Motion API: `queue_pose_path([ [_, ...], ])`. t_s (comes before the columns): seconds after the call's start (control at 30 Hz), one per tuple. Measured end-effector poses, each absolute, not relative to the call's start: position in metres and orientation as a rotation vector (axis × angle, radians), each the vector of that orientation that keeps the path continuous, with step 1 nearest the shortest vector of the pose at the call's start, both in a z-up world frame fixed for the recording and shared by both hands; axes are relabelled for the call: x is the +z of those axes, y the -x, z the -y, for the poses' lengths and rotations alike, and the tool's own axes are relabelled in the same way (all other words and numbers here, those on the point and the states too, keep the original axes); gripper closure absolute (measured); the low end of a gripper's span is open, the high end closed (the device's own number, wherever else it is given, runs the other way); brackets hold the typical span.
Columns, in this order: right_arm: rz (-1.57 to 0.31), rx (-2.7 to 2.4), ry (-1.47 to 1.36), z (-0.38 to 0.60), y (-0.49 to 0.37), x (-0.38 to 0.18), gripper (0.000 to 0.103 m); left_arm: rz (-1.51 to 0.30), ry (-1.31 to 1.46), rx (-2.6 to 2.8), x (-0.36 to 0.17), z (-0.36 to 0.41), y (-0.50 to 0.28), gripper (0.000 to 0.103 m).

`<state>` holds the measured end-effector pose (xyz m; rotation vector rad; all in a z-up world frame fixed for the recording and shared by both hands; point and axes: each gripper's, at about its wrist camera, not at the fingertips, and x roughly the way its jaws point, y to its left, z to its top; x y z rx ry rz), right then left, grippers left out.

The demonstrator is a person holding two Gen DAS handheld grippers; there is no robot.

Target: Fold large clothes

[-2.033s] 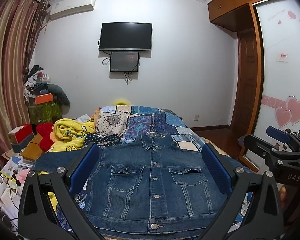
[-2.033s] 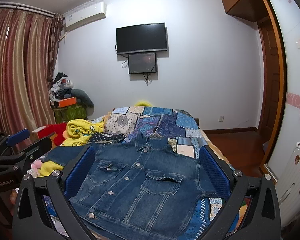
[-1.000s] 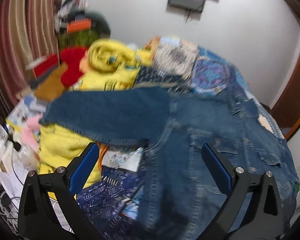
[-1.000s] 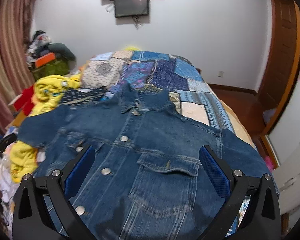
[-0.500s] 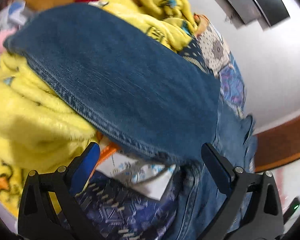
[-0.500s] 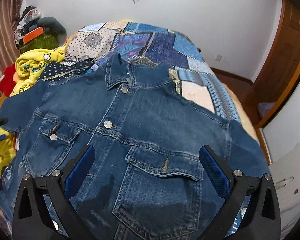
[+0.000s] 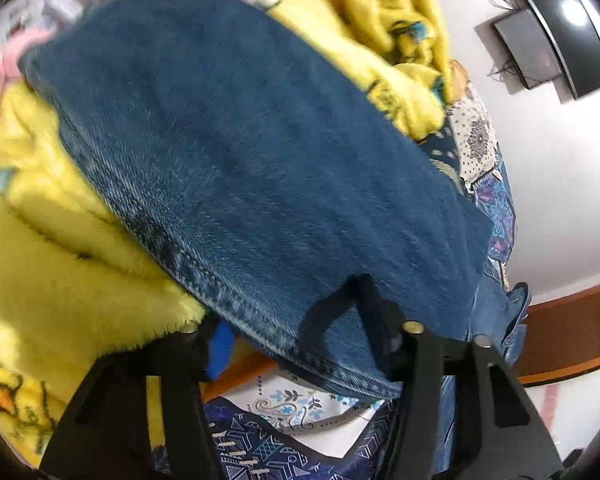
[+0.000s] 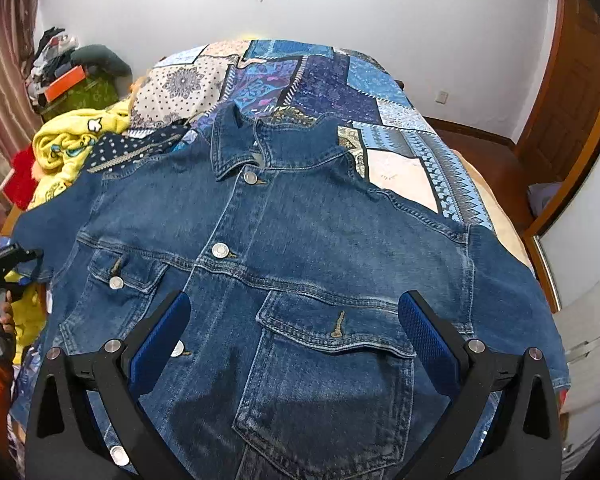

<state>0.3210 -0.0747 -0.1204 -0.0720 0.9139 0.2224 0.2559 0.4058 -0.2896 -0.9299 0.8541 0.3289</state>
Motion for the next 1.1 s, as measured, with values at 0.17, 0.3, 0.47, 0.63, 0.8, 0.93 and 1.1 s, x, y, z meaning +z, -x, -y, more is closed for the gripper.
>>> queue_pose_path([
  [0.17,-0.912,0.245,0.006,0.082,-0.319,-0.114,0.0,-0.822,0.684,0.389,-0.24,-0.386,-0.267,0.087],
  [0.3,-0.914,0.274,-0.062,0.091,-0.314,-0.108,0.0,-0.768,0.542,0.383,-0.197,-0.366,-0.278,0.091],
  [0.47,-0.878,0.254,-0.108,0.107,-0.305,-0.099,0.0,-0.692,0.36,0.275,-0.14,-0.312,-0.301,0.095],
  [0.63,-0.86,0.23,-0.121,0.122,-0.298,-0.094,0.0,-0.662,0.252,0.074,-0.113,-0.231,-0.319,0.097],
  [0.8,-0.848,0.233,-0.123,0.136,-0.289,-0.091,0.0,-0.776,0.159,-0.103,-0.138,-0.148,-0.329,0.097],
  [0.93,-0.834,0.232,-0.129,0.147,-0.283,-0.089,0.0,-0.967,0.116,-0.167,-0.19,-0.101,-0.336,0.097],
  [1.1,-0.827,0.229,-0.143,0.159,-0.277,-0.089,0.0,-1.07,0.195,-0.135,-0.226,-0.097,-0.333,0.097],
])
